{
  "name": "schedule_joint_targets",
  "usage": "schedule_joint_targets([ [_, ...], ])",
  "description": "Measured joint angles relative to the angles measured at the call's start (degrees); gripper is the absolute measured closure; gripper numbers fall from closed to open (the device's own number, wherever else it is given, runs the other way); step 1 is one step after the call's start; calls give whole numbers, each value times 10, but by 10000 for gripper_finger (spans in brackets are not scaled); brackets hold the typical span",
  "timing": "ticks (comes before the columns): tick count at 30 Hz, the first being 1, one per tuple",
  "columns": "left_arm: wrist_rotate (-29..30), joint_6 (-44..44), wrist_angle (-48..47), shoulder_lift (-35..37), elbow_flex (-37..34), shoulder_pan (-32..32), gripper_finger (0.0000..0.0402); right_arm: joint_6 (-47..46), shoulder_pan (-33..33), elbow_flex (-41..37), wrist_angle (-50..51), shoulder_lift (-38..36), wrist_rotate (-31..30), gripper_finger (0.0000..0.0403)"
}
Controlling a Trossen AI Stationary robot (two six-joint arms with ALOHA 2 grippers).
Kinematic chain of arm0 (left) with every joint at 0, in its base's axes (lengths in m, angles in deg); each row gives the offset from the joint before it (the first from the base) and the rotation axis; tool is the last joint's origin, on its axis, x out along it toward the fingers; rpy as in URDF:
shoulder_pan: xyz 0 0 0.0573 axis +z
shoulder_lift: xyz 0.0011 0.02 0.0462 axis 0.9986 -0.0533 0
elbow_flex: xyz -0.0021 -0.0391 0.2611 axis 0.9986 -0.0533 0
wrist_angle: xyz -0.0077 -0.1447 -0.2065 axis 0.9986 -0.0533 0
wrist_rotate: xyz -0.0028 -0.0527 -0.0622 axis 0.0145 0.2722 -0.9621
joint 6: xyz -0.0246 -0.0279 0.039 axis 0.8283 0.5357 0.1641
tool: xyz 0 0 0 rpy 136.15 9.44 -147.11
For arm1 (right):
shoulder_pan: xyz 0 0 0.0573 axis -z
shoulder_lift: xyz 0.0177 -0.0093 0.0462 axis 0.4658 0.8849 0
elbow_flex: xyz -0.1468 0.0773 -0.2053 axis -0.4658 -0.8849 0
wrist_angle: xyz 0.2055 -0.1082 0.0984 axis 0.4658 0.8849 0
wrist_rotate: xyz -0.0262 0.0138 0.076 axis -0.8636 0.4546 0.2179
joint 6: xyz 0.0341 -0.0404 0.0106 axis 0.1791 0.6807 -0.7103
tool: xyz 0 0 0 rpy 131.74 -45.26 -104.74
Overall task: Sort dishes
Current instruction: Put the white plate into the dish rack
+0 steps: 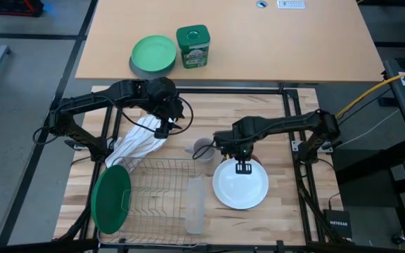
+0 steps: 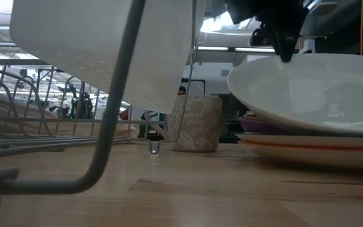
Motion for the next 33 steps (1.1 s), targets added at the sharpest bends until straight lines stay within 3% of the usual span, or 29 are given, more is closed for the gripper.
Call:
schedule_joint_targets([
  [25, 0, 14, 0, 0, 0, -59, 208, -15, -11, 1, 34, 0, -36, 396],
  [33, -6, 69, 3, 0, 0, -66, 208, 1, -12, 64, 30, 0, -53, 396],
])
